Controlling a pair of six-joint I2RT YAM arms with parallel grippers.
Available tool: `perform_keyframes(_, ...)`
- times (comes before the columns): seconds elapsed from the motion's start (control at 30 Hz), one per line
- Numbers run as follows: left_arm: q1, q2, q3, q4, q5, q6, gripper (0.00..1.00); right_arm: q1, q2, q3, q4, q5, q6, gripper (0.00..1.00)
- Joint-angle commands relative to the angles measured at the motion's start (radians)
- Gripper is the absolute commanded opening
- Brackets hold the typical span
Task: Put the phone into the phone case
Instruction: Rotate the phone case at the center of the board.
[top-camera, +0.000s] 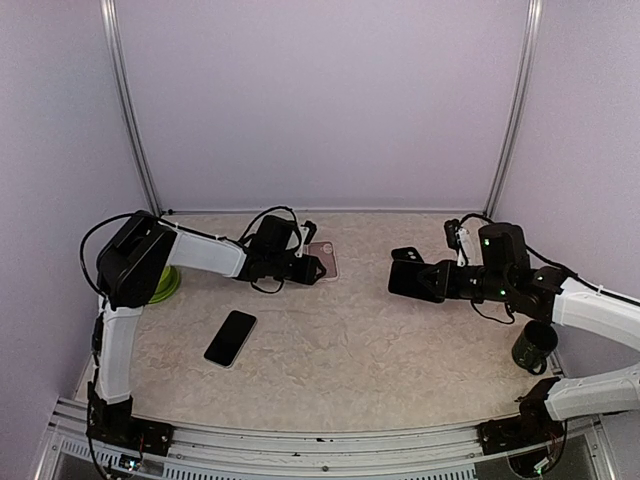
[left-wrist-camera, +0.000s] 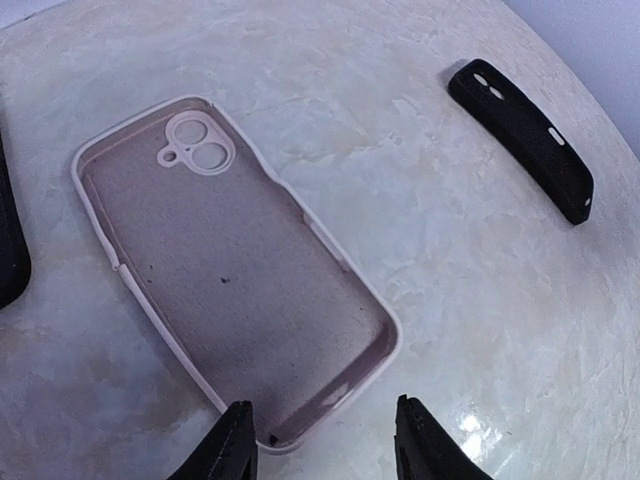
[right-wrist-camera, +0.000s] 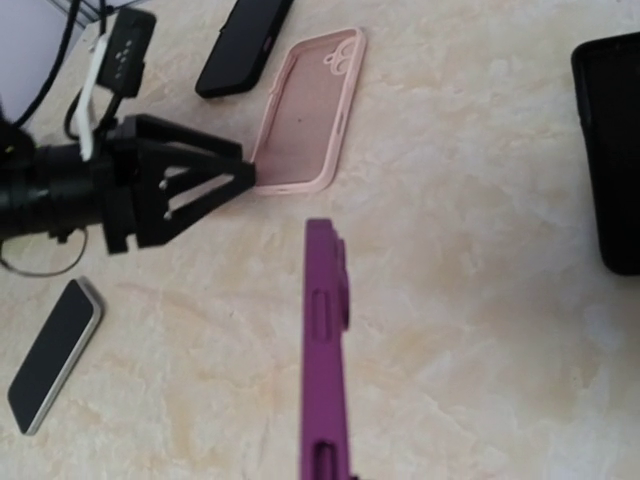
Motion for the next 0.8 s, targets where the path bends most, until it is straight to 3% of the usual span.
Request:
perform_keyframes(0.0, 0.017, 0.047, 0.042, 0.007, 0.038, 0.007, 0.47, -0.004, -0.01, 0.002, 0.044, -0.023, -0.003, 0.0)
perform_keyframes(0.4, 0.009, 0.078, 0.043, -0.009, 0.128, -0.005, 0.44, -0.004, 0.033, 0.013, 0.051, -0.028, -0.006, 0.0)
perform_keyframes(0.77, -0.009, 0.111, 0.102, -0.101, 0.112, 0.011, 0.4, -0.005, 0.056, 0.03, 0.05, -0.038, -0.016, 0.0)
